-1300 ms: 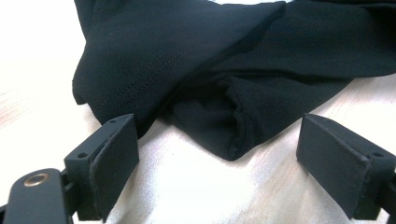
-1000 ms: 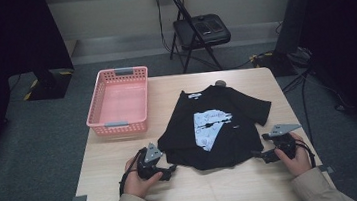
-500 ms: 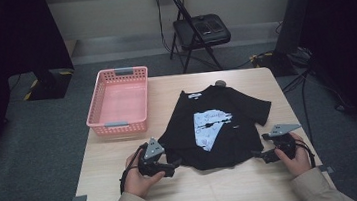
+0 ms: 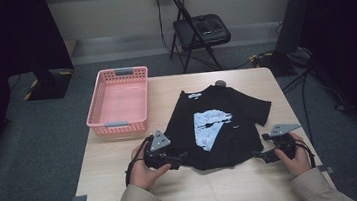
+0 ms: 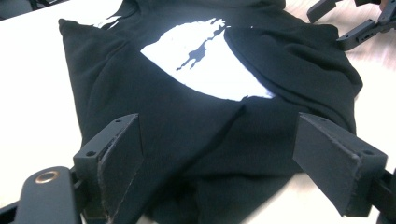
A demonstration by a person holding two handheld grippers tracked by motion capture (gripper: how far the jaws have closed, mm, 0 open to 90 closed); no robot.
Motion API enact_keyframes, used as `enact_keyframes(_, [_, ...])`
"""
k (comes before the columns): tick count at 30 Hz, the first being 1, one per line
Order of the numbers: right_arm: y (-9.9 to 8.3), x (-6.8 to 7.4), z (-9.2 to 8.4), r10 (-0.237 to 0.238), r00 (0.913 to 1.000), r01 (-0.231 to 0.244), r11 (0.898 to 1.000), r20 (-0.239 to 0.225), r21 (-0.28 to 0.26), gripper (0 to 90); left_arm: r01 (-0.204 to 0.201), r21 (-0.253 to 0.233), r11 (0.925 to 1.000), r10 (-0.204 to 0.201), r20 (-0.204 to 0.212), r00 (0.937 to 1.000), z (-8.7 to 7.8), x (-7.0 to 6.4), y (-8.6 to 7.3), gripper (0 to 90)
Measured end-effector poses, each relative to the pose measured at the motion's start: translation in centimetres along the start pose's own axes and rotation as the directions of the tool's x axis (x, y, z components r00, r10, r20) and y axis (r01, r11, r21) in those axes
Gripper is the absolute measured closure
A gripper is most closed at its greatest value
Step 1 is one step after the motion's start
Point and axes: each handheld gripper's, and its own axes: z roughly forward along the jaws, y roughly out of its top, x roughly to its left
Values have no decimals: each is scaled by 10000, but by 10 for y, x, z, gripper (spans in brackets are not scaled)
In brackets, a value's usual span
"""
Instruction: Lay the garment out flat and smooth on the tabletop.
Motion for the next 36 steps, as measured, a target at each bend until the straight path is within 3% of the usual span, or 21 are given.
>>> enact_keyframes(6, [0, 0, 0, 8, 10000, -8, 10000, -1, 7, 113, -203, 203, 9996, 200, 159, 9997, 19, 0, 9, 219])
enact_keyframes(10, [0, 0, 0, 8, 10000, -8, 10000, -1, 5, 112, -14, 472, 9989, 2, 265, 9996, 32, 1, 9, 341])
enact_keyframes(11, [0, 0, 0, 4, 10000, -4, 10000, 1, 4, 112, -31, 595, 9982, 14, 291, 9996, 35, 2, 8, 415])
enact_keyframes(15, [0, 0, 0, 6, 10000, -6, 10000, 0, 5, 113, -73, 801, 9968, 42, 391, 9992, 45, 2, 8, 475])
enact_keyframes(23, [0, 0, 0, 4, 10000, -4, 10000, -1, 4, 113, -182, 1063, 9942, 128, 512, 9986, 55, -4, 12, 594])
enact_keyframes(27, [0, 0, 0, 5, 10000, -5, 10000, -3, 6, 113, -523, 1259, 9907, 443, 658, 9968, 60, -8, 14, 627])
enact_keyframes(34, [0, 0, 0, -8, 10000, 8, 10000, -10, -2, 112, -732, 1709, 9826, 644, 564, 9963, 65, -10, 16, 862])
enact_keyframes(36, [0, 0, 0, -13, 10000, 13, 10000, -13, -4, 112, -764, 1701, 9825, 686, 512, 9963, 65, -10, 18, 881])
